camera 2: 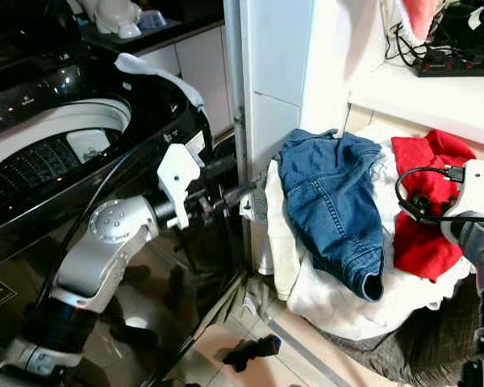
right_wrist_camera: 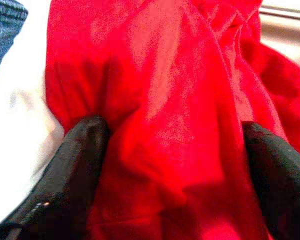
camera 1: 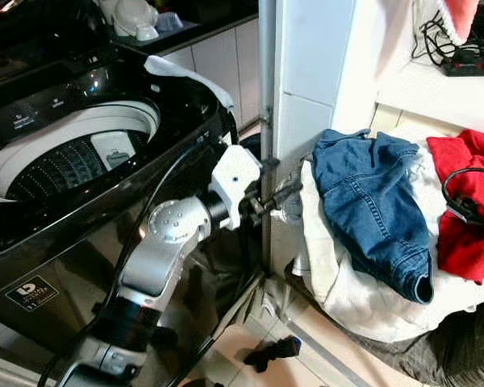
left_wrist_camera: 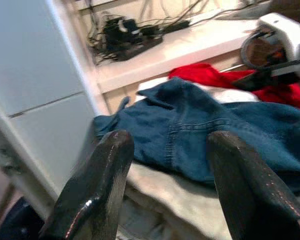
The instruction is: Clothes washing
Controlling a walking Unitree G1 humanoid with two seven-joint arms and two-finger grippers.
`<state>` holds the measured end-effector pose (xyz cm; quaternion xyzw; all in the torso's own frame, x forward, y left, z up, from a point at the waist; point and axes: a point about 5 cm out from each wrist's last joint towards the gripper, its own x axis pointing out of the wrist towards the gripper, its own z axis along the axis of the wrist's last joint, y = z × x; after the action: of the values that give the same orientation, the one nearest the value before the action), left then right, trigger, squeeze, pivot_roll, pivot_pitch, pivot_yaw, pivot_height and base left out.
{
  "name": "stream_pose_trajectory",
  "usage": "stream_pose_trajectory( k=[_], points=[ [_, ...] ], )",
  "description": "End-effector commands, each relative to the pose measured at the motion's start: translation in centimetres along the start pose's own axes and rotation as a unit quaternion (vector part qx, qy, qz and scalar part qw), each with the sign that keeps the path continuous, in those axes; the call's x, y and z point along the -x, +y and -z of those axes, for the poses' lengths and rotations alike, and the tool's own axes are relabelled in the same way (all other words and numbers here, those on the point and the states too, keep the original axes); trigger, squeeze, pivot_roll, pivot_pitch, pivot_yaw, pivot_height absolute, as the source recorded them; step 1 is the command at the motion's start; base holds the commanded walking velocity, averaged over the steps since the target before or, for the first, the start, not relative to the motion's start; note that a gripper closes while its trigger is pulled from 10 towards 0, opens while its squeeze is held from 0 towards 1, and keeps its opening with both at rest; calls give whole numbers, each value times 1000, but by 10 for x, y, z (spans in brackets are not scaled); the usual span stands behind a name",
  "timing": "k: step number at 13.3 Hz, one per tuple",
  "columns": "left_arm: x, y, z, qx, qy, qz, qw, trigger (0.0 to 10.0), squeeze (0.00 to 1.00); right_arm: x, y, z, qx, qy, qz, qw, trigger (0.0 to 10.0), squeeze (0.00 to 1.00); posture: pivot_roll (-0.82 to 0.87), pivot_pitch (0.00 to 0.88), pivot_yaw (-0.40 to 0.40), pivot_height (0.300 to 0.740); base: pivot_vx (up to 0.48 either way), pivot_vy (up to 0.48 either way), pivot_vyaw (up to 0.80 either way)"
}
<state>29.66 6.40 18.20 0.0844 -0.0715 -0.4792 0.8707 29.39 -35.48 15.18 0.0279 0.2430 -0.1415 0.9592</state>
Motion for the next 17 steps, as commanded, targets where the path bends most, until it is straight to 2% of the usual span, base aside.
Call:
stream_pose_trajectory(
  k=[1,8,17],
  points=[
    [3,-3,-1,1,0,15,1000,10000,0,-4,4,6,-11,15,-14,1000,0,0,-87,0,92,740,0,0,0],
    [5,-11,6,41,-12,46,998,10000,0,-4,3,2,-27,2,-24,999,0,0,-101,0,103,740,0,0,0],
    [8,-8,15,39,3,26,999,10000,0,1,0,-7,-61,-16,-43,997,0,0,-103,0,93,740,0,0,0]
  ],
)
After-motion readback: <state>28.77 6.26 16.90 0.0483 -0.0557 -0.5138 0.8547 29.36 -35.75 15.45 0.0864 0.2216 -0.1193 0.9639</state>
